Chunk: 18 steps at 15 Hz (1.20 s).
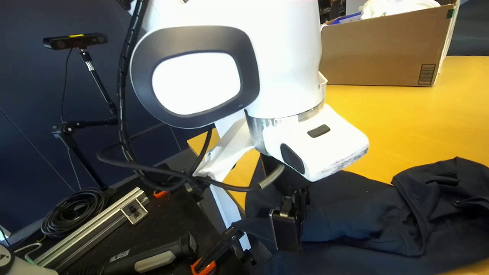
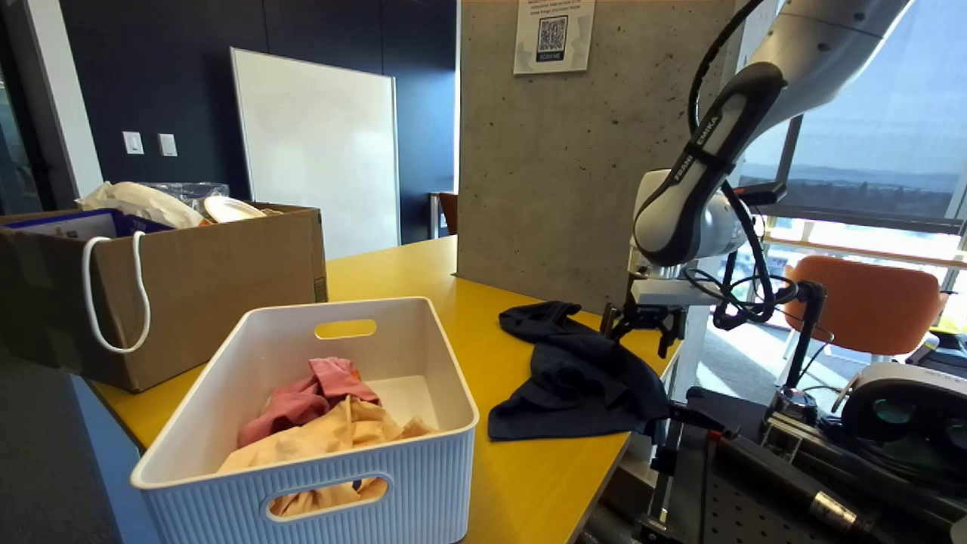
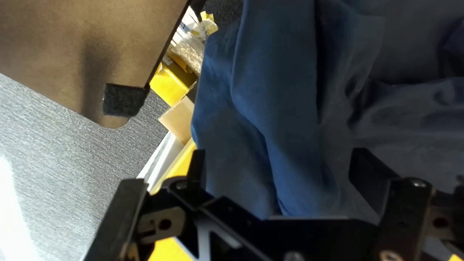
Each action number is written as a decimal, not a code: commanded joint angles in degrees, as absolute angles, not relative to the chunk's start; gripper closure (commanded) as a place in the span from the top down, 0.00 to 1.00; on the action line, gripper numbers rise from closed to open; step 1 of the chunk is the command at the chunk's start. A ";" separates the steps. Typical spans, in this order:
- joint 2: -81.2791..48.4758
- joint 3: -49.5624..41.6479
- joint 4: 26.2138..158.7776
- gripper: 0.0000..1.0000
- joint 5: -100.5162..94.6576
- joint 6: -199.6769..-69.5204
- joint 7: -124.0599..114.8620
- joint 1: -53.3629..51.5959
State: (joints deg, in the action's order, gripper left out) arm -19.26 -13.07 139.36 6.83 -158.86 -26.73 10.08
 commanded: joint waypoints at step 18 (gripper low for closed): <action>-21.47 -19.74 131.79 0.01 5.76 -161.11 -26.86 4.63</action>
State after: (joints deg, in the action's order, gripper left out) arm -23.42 -16.32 134.02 8.00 -163.01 -25.85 6.92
